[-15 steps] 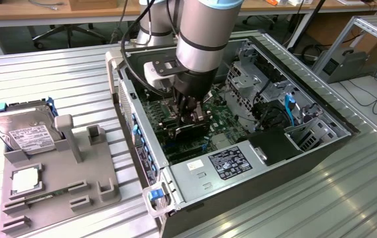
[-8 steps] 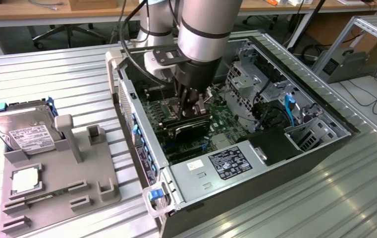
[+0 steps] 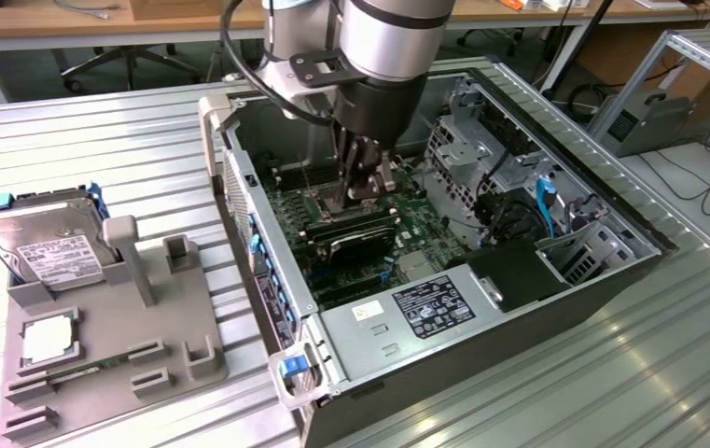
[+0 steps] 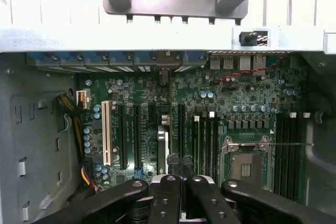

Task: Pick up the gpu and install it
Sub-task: 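Press down on the gpu until it lock into place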

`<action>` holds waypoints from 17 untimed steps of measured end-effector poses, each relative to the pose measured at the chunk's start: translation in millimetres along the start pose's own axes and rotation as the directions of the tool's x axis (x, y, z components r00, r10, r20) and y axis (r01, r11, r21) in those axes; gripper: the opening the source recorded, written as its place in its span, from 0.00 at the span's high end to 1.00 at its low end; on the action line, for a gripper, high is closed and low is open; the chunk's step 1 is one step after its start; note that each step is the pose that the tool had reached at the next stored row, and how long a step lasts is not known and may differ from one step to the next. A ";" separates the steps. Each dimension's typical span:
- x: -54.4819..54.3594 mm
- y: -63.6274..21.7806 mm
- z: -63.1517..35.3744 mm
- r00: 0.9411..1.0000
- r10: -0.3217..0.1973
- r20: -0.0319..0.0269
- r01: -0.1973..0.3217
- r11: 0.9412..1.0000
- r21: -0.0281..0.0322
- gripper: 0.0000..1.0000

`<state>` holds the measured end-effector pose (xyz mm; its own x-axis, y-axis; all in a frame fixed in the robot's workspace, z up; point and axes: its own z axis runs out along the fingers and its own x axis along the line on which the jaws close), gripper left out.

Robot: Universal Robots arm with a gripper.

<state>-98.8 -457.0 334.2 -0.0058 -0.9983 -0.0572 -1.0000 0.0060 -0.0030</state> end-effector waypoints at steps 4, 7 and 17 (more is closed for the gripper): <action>-0.4 0.0 -7.7 1.000 0.000 0.000 0.000 1.000 0.001 0.89; -0.7 0.0 -12.5 1.000 0.000 0.000 0.000 1.000 0.001 0.89; -0.7 0.0 -12.5 1.000 0.000 0.000 0.000 1.000 0.001 0.89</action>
